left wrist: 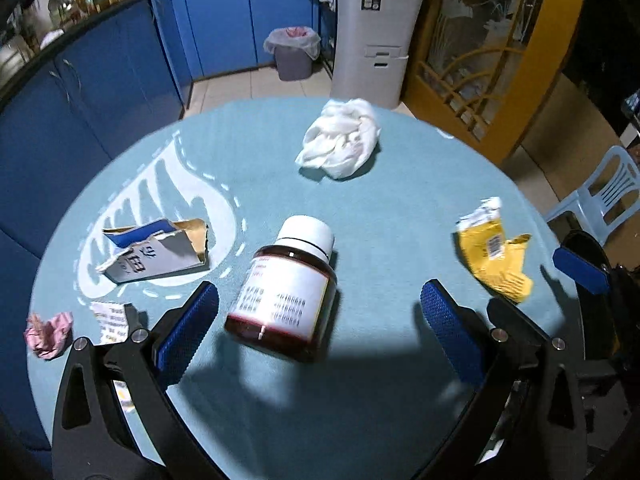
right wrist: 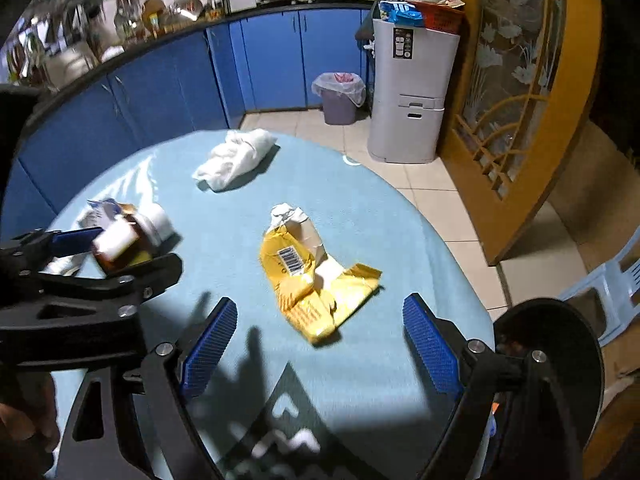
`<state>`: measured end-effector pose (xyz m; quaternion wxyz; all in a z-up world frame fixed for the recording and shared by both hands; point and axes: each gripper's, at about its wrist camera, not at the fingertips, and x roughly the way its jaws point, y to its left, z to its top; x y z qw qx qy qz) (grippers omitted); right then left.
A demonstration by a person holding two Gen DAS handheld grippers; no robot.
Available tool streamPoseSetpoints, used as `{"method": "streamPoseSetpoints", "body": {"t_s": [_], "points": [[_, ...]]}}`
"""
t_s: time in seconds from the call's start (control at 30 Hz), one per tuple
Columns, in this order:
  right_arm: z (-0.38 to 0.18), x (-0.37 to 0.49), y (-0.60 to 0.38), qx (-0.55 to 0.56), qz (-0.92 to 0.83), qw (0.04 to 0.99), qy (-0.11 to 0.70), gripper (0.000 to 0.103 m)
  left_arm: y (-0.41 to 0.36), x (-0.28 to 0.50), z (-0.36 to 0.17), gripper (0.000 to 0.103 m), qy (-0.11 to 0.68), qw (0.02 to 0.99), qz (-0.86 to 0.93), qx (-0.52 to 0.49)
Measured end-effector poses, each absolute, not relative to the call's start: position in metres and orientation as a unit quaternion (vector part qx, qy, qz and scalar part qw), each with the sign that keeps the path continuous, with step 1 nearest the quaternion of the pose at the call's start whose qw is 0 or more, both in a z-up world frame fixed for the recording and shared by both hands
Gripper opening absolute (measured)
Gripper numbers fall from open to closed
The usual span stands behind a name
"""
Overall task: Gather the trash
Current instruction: 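Grasp the brown medicine bottle with the left gripper while the right gripper grasps the yellow snack bag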
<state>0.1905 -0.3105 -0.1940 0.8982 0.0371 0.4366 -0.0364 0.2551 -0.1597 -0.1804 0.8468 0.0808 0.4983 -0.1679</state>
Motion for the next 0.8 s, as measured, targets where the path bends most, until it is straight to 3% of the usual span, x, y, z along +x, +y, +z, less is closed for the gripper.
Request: {"method": "streamPoseSetpoints", "body": {"t_s": [0.13,0.2,0.23,0.33,0.43,0.5,0.8], "points": [[-0.2,0.2,-0.307,0.024,-0.051,0.895,0.442,0.078,-0.156,0.264,-0.189,0.1,0.507,0.842,-0.172,0.069],[-0.204,0.202,-0.305,0.023,-0.05,0.892,0.45,0.05,-0.153,0.267,-0.195,0.1,0.513,0.838,-0.173,0.063],[-0.207,0.203,-0.306,0.028,-0.046,0.889,0.455,0.049,-0.152,0.268,-0.196,0.1,0.515,0.837,-0.173,0.061],[-0.204,0.199,-0.305,0.035,-0.033,0.894,0.446,0.031,-0.153,0.266,-0.195,0.099,0.508,0.838,-0.191,0.054],[-0.202,0.195,-0.308,0.052,-0.028,0.893,0.446,0.028,-0.151,0.263,-0.191,0.087,0.503,0.841,-0.192,0.045],[-0.202,0.19,-0.31,0.058,-0.027,0.893,0.446,0.027,-0.148,0.261,-0.186,0.046,0.499,0.844,-0.195,0.043],[-0.188,0.161,-0.328,0.087,-0.034,0.899,0.428,0.027,-0.164,0.243,-0.172,0.046,0.494,0.839,-0.222,0.045]]}}
